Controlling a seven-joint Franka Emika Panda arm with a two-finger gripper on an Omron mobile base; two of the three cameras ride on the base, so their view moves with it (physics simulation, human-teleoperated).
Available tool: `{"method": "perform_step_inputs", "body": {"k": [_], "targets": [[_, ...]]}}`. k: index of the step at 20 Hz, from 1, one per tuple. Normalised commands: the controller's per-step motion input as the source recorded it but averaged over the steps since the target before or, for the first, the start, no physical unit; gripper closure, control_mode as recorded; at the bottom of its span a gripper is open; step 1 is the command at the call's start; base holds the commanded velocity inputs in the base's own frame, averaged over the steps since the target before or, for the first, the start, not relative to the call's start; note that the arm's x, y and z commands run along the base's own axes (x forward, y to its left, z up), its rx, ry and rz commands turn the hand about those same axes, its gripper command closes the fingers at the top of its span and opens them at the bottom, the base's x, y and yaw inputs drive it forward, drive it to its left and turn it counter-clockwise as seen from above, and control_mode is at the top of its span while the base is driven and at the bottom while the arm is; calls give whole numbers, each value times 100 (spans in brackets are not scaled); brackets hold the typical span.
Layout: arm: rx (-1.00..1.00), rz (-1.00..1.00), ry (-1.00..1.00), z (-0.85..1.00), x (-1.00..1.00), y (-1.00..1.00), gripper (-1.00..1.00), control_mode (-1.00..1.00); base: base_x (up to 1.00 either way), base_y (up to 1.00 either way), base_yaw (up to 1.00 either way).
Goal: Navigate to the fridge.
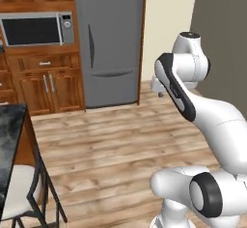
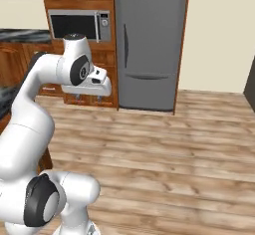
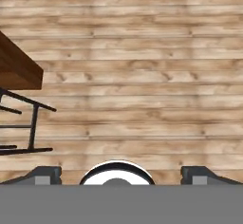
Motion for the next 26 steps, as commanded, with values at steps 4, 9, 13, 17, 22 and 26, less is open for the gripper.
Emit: {"method": "perform_step_inputs", "body": {"k": [4, 9, 13, 17, 22, 26], "targets": [[0, 0, 0, 0, 0, 0, -100, 100, 95, -28, 13], [0, 0, 0, 0, 0, 0, -100, 100, 89, -34, 12], [0, 0, 0, 0, 0, 0, -100, 100, 74, -47, 1], [0, 0, 0, 0, 0, 0, -100, 100, 76, -43, 0], [0, 0, 0, 0, 0, 0, -100, 100, 80, -25, 0], [0, 0, 0, 0, 0, 0, -100, 100, 88, 0, 0]]}}
